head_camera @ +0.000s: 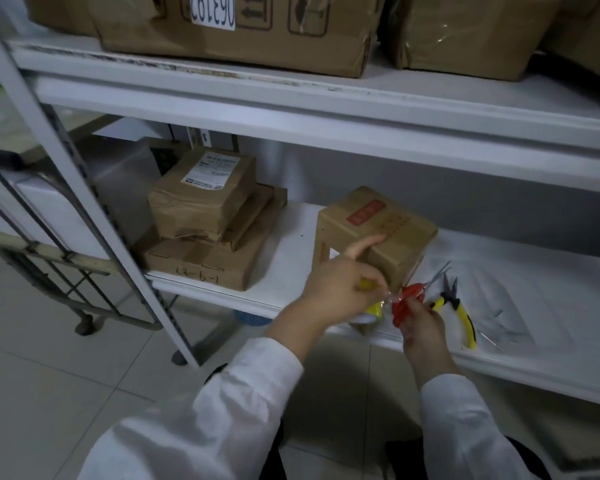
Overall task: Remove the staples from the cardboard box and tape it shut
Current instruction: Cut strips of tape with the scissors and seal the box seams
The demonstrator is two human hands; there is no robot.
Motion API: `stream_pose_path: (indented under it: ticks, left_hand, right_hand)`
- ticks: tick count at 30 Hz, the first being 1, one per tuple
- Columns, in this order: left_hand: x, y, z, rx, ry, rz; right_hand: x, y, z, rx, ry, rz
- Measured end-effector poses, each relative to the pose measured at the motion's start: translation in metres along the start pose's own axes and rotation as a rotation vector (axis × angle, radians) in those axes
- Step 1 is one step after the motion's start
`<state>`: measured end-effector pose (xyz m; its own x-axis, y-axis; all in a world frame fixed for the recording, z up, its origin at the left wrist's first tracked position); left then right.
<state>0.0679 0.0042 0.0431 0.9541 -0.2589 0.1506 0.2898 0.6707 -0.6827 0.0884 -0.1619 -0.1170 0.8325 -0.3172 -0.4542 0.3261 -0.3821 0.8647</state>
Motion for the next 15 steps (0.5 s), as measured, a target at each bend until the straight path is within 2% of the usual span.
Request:
stream_pose_path:
  ticks: [3, 7, 10, 15]
  left_hand:
    - [-0.009, -0.011, -0.017, 0.13, -0.051, 0.057]
    - [-0.01, -0.018, -0.023, 0.137, -0.09, 0.134]
    - [-0.008, -0.028, -0.028, 0.097, -0.067, 0.182]
    - [-0.006, -0.035, -0.03, -0.048, -0.069, 0.129]
  right_hand:
    - [-0.006, 0.025, -0.005, 0.03, -0.013, 0.102]
    - [-0.022, 0.078, -0.023, 0.139, 0.079, 0.236]
    - [-0.039, 0.116, -0.041, -0.029, 0.156, 0.369]
    - [-0.028, 0.117, -0.047, -0.21, 0.109, 0.294]
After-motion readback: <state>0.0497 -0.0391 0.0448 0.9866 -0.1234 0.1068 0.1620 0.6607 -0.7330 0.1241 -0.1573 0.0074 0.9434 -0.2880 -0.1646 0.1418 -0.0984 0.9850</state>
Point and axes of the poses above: each hand's wrist, its own x-axis towards the middle knuckle, its own z-axis out of the back of the hand, y = z × x, the point moved 10 cm from there along x, towards the middle knuckle, and after that the axes turned 1 degree about -x, right-handed, at the moved point
